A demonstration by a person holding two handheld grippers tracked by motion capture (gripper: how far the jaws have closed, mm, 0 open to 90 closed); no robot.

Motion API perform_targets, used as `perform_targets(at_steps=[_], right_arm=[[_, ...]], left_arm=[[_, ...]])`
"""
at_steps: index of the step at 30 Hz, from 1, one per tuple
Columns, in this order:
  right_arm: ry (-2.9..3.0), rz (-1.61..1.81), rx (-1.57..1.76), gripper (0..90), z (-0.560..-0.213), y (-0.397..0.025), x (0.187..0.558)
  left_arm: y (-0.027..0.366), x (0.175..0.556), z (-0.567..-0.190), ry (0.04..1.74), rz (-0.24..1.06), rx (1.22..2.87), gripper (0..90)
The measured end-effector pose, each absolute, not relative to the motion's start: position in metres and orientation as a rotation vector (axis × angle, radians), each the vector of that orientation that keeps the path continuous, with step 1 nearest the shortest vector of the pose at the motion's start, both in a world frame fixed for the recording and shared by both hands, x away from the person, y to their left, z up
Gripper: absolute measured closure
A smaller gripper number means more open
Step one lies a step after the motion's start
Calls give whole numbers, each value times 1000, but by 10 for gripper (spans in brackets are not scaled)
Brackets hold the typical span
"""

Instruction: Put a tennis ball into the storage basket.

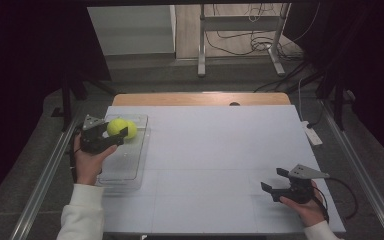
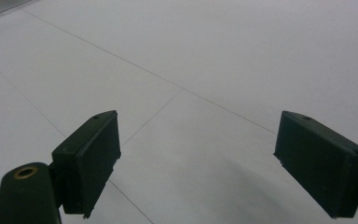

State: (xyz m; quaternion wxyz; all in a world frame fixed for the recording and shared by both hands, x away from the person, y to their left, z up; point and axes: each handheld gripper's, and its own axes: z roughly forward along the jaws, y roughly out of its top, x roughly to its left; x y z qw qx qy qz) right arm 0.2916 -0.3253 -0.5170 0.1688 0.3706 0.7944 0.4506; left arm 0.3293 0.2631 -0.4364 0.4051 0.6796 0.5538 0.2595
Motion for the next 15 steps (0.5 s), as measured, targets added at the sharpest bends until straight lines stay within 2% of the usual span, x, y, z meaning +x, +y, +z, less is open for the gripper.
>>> perform_targets(at_steps=[15], right_arm=[[2264, 1278, 1045, 146, -517, -325, 292]], left_arm=[[266, 335, -446, 1453, 618, 1773, 271]])
